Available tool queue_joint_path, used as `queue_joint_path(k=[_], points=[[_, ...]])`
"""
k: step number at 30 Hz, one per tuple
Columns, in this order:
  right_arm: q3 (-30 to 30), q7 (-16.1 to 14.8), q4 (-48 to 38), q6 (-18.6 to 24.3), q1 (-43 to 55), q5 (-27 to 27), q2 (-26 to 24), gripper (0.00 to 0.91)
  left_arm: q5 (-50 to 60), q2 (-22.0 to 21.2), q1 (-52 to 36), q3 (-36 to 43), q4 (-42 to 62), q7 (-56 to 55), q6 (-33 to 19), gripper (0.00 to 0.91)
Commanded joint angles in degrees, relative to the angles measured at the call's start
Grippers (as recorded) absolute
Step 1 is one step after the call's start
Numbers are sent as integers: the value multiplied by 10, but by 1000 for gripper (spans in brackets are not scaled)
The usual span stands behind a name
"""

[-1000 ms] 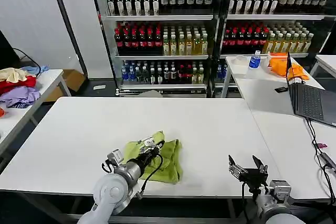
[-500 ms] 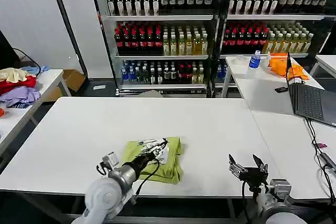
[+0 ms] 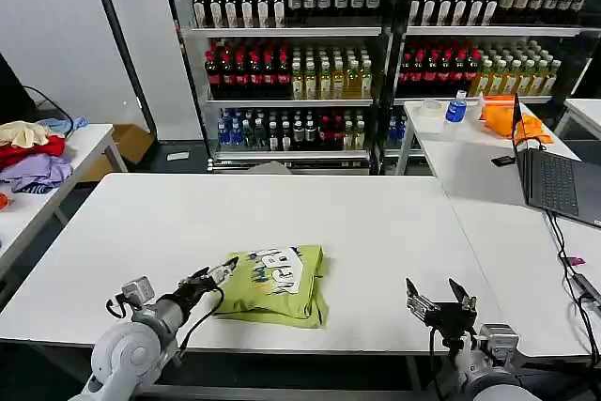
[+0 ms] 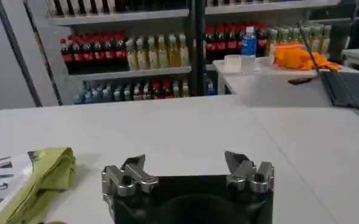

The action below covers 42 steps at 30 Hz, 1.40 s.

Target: Fold and organize the clothes.

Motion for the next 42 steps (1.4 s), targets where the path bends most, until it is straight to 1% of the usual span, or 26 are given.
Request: queue_joint_path(k=[1, 8, 15, 18, 19, 20, 21, 22, 23, 24, 25, 28, 38, 42], points=[[9, 0, 7, -1, -7, 0, 0, 907, 20, 16, 8, -9, 45, 10, 6, 907], [20, -1, 13, 0, -17, 1, -3, 907, 7, -9, -2, 16, 53, 23, 15, 907], [21, 0, 18, -1, -20, 1, -2, 907, 9, -44, -24, 37, 80, 26, 10, 907], [22, 0, 19, -1, -22, 1, -2, 907, -11, -55, -27, 39, 78, 28, 8, 907], [23, 0, 20, -1, -23, 1, -2, 907, -13, -57, -27, 39, 77, 29, 8, 856], [23, 0, 20, -1, -24, 1, -1, 907, -23, -61, -26, 38, 76, 31, 8, 776], [24, 0, 22, -1, -24, 1, -1, 907, -25, -63, -25, 37, 76, 33, 6, 615], [24, 0, 22, -1, -25, 1, -1, 907, -28, -64, -24, 36, 77, 33, 4, 524], [25, 0, 23, -1, -25, 2, -1, 907, -32, -66, -24, 35, 79, 33, 2, 333], [25, 1, 23, -1, -26, 1, -1, 907, -35, -67, -24, 33, 82, 33, -1, 121], [25, 1, 24, -2, -26, 1, -1, 907, -39, -67, -24, 30, 84, 32, -4, 81], [25, 2, 25, -2, -28, 1, 0, 907, -49, -65, -21, 24, 83, 31, -6, 30], [24, 4, 32, -4, -30, 1, 4, 907, -95, -71, -14, 0, 61, 35, -13, 20], [27, 4, 36, -4, -33, 2, 4, 907, -139, -70, -13, -18, 45, 35, -17, 20]])
